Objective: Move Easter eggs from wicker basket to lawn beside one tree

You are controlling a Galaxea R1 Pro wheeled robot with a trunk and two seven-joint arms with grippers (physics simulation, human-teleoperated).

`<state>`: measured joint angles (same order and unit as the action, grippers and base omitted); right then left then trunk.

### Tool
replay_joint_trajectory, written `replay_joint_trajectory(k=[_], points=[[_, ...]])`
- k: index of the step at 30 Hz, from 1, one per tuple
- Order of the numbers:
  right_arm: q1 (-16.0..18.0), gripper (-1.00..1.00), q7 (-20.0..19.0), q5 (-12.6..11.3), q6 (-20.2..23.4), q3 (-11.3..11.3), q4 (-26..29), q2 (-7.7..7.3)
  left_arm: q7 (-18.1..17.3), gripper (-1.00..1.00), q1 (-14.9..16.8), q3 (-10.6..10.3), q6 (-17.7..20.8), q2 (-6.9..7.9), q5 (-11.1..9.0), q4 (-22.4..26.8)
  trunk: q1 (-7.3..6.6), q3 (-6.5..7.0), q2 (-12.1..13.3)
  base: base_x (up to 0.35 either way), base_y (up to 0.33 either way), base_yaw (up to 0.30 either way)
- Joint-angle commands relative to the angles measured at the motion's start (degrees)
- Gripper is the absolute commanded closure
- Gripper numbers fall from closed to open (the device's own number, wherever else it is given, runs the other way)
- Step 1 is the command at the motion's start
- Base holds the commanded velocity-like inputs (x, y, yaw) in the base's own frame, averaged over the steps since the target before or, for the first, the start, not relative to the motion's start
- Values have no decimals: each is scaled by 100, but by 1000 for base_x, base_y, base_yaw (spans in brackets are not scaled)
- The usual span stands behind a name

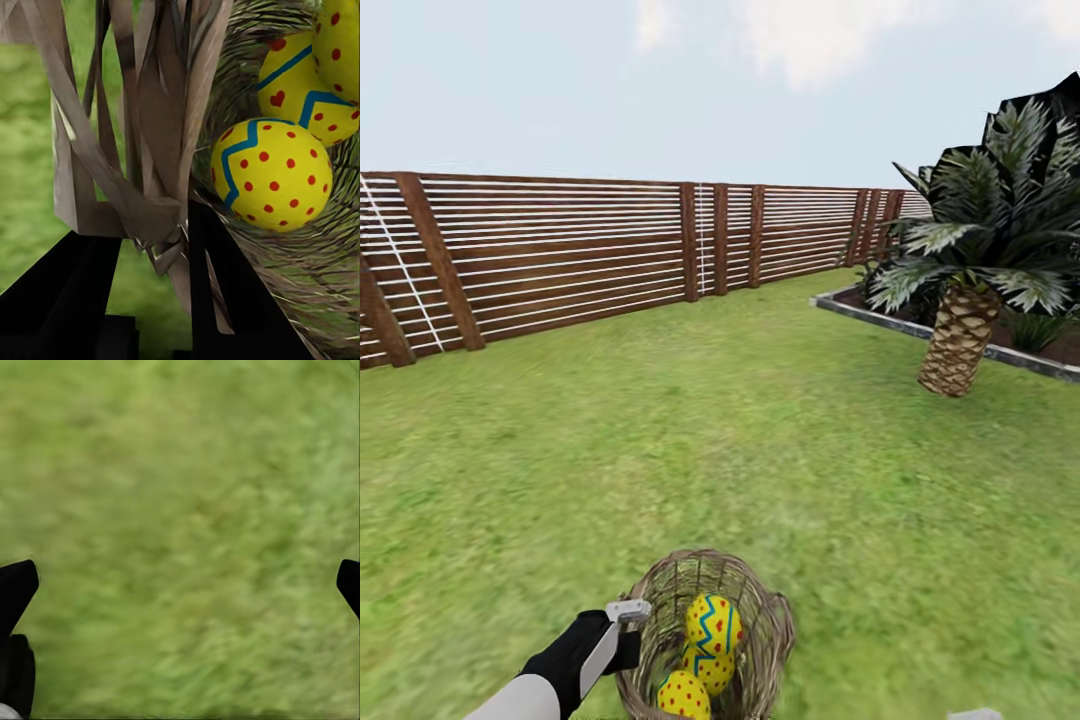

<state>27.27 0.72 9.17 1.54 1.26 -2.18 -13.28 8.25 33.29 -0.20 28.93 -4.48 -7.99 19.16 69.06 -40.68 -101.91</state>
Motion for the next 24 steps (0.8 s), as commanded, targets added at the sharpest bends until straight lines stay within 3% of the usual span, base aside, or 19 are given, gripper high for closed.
replay_joint_trajectory(k=[1,4,8,12,18,21,24], points=[[-21,-100,7,58,-2,15,-9,0,45,100,2,39,-80,-1,-71,-10,-23,14,39,0,0,290],[-149,-100,7,66,-120,15,-10,7,37,100,2,280,-189,3,-71,-34,-89,68,159,0,0,292],[-239,-100,14,68,-224,15,-10,10,28,100,2,309,-190,1,-71,4,-177,139,320,0,0,292],[-240,-100,16,68,-225,15,-10,10,-340,100,2,326,-178,8,-71,26,-265,211,480,0,0,292],[-240,-100,16,61,-225,15,-10,16,-368,100,2,404,-154,3,-71,35,-397,319,721,0,0,292],[-409,-100,16,60,-211,12,-32,50,-368,100,2,422,-159,8,-71,33,-463,373,841,0,0,292],[-518,-100,16,69,-207,7,-35,53,-368,100,2,706,-166,8,-71,20,-528,427,961,0,0,292]])
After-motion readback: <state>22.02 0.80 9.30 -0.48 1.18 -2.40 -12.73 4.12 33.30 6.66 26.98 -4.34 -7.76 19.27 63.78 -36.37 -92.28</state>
